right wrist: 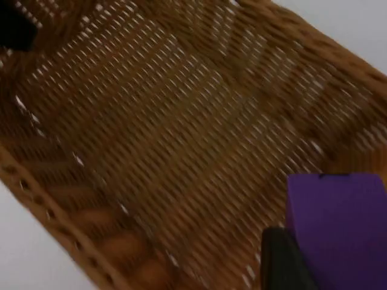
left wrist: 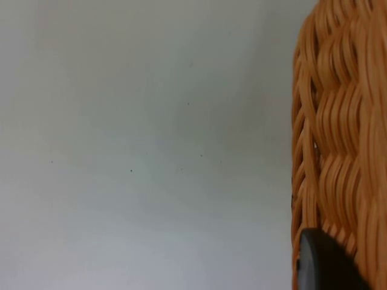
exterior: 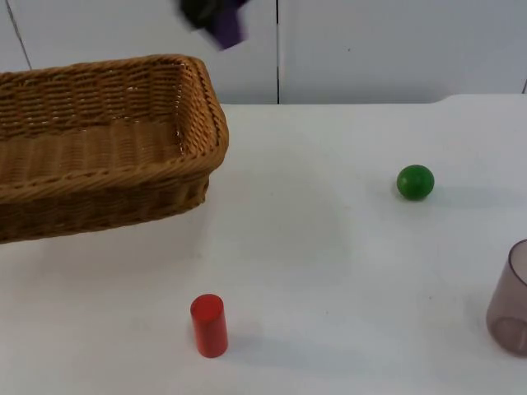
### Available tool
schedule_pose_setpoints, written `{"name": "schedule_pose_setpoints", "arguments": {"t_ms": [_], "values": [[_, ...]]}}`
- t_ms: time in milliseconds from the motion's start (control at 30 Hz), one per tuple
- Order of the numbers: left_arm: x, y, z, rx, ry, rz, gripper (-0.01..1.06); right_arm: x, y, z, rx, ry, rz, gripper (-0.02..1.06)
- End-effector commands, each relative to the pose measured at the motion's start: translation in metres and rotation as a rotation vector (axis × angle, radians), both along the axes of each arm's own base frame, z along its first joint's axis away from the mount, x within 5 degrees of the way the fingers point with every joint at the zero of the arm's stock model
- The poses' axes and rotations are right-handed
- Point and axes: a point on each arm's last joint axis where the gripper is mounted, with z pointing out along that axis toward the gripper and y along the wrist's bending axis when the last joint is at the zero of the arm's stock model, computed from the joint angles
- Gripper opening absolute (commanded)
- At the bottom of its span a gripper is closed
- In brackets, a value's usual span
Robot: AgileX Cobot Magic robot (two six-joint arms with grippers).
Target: Pick up the basket with the left hand and place the triangular block into the basket with the right hand.
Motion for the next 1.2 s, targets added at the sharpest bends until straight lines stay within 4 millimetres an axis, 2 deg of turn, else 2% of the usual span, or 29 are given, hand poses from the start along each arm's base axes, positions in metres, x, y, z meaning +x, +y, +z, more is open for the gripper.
{"name": "schedule_pose_setpoints", "arguments": {"t_ms": [0, 33, 67, 167, 233, 267, 400, 433, 467, 533, 600, 633, 700, 800, 833, 867, 1000, 1033, 1100, 1167], "values": [[-0.001, -0.001, 0.003, -0.026, -0.014, 0.024, 0.00, 0.003, 0.025, -0.014, 0.026, -0.017, 0.026, 0.00], [-0.001, -0.001, 0.003, -0.026, -0.014, 0.024, 0.00, 0.003, 0.037, -0.019, 0.034, -0.024, 0.039, 0.00], [-0.001, -0.001, 0.003, -0.026, -0.014, 0.024, 0.00, 0.003, 0.037, -0.019, 0.034, -0.024, 0.039, 0.00], [0.000, -0.001, 0.003, -0.027, -0.016, 0.027, 0.00, 0.009, 0.060, -0.048, 0.040, -0.030, 0.052, 0.00], [0.000, -0.001, 0.003, -0.027, -0.016, 0.027, 0.00, 0.009, 0.068, -0.063, 0.033, -0.023, 0.059, 0.02], [0.000, -0.001, 0.003, -0.027, -0.016, 0.027, 0.00, 0.009, 0.068, -0.063, 0.033, -0.023, 0.059, 0.02], [0.000, -0.001, 0.004, -0.035, -0.021, 0.032, 0.00, 0.011, 0.070, -0.080, -0.001, 0.009, 0.062, 0.23], [0.000, -0.002, 0.004, -0.036, -0.021, 0.033, 0.00, 0.011, 0.070, -0.081, -0.003, 0.012, 0.063, 0.32], [0.000, -0.002, 0.004, -0.036, -0.021, 0.033, 0.00, 0.011, 0.070, -0.081, -0.003, 0.012, 0.063, 0.32], [0.000, -0.001, 0.004, -0.033, -0.023, 0.035, 0.00, 0.010, 0.070, -0.079, -0.001, 0.010, 0.063, 0.49], [0.001, -0.001, 0.004, -0.029, -0.026, 0.039, 0.00, 0.009, 0.068, -0.066, 0.015, -0.011, 0.063, 0.67], [0.001, -0.001, 0.004, -0.029, -0.026, 0.039, 0.00, 0.009, 0.068, -0.066, 0.015, -0.011, 0.063, 0.67], [0.001, 0.000, 0.004, -0.024, -0.031, 0.046, 0.00, 0.007, 0.063, -0.047, 0.037, -0.042, 0.061, 0.76], [0.002, 0.000, 0.004, -0.023, -0.033, 0.049, 0.00, -0.001, 0.047, 0.000, 0.070, -0.133, 0.050, 0.79], [0.002, 0.000, 0.004, -0.023, -0.033, 0.049, 0.00, -0.001, 0.047, 0.000, 0.070, -0.133, 0.050, 0.79], [0.002, 0.000, 0.004, -0.023, -0.033, 0.049, 0.00, -0.007, 0.037, 0.023, 0.080, -0.174, 0.036, 0.79], [0.002, -0.001, 0.005, -0.037, -0.038, 0.053, 0.00, -0.028, -0.007, 0.095, 0.130, -0.260, -0.035, 0.79], [0.002, -0.001, 0.005, -0.037, -0.038, 0.053, 0.00, -0.028, -0.007, 0.095, 0.130, -0.260, -0.035, 0.79], [0.004, -0.006, 0.005, -0.044, -0.041, 0.037, 0.00, -0.043, -0.030, 0.124, 0.161, -0.285, -0.052, 0.79], [0.009, -0.015, 0.005, -0.029, -0.049, 0.006, 0.00, -0.060, -0.048, 0.141, 0.177, -0.299, -0.053, 0.79]]}}
